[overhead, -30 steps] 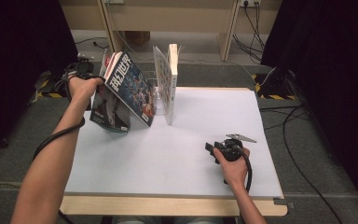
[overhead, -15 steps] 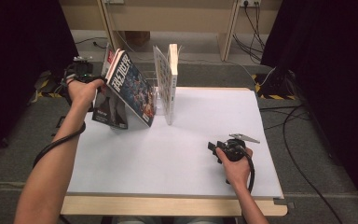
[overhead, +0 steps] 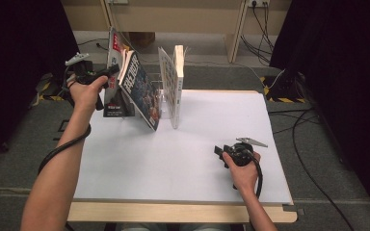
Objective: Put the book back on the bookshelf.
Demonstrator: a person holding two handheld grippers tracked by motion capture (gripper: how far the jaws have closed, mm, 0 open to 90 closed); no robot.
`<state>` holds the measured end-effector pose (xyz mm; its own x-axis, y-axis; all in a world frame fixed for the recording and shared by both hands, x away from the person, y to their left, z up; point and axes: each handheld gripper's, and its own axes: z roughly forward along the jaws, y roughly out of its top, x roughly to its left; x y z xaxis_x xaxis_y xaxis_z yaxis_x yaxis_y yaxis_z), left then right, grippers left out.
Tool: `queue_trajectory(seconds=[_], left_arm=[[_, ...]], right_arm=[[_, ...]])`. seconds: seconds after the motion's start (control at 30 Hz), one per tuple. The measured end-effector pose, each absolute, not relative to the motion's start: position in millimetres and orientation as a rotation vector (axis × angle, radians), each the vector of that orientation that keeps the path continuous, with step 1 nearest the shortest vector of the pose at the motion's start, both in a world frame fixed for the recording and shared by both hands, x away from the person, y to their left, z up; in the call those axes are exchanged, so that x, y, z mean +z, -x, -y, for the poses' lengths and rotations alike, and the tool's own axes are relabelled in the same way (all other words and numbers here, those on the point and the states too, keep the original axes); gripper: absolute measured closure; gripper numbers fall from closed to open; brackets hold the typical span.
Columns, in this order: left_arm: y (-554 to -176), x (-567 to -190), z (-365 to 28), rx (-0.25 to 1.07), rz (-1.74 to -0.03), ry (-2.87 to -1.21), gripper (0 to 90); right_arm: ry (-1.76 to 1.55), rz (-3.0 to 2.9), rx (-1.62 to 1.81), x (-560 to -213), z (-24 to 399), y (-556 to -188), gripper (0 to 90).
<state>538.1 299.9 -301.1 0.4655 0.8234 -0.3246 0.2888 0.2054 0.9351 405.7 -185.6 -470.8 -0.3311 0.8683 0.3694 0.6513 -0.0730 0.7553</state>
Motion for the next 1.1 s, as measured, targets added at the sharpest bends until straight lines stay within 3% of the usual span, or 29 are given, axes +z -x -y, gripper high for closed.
queue_trajectory(seconds=[0.47, 0.77, 0.93, 1.1], left_arm=[[-551.7, -329.4, -310.3, 0.78, -1.088, -1.361, 85.9], [-530.9, -354.2, -313.7, 0.977, -1.025, -1.341, 81.5], [-520.9, -351.4, -319.2, 0.936, -1.066, -1.36, 77.2], [-520.8, -352.6, -323.6, 0.839, -1.112, -1.369, 80.4]], right_arm=[[-1.648, -1.969, 1.354, -473.7, 185.0, -406.1, 53.0], [-1.639, -1.983, 1.344, -477.1, 182.5, -405.1, 53.1], [-1.635, -1.983, 1.346, -476.2, 181.9, -404.7, 53.1], [-1.638, -1.988, 1.346, -477.1, 180.4, -404.3, 53.0]])
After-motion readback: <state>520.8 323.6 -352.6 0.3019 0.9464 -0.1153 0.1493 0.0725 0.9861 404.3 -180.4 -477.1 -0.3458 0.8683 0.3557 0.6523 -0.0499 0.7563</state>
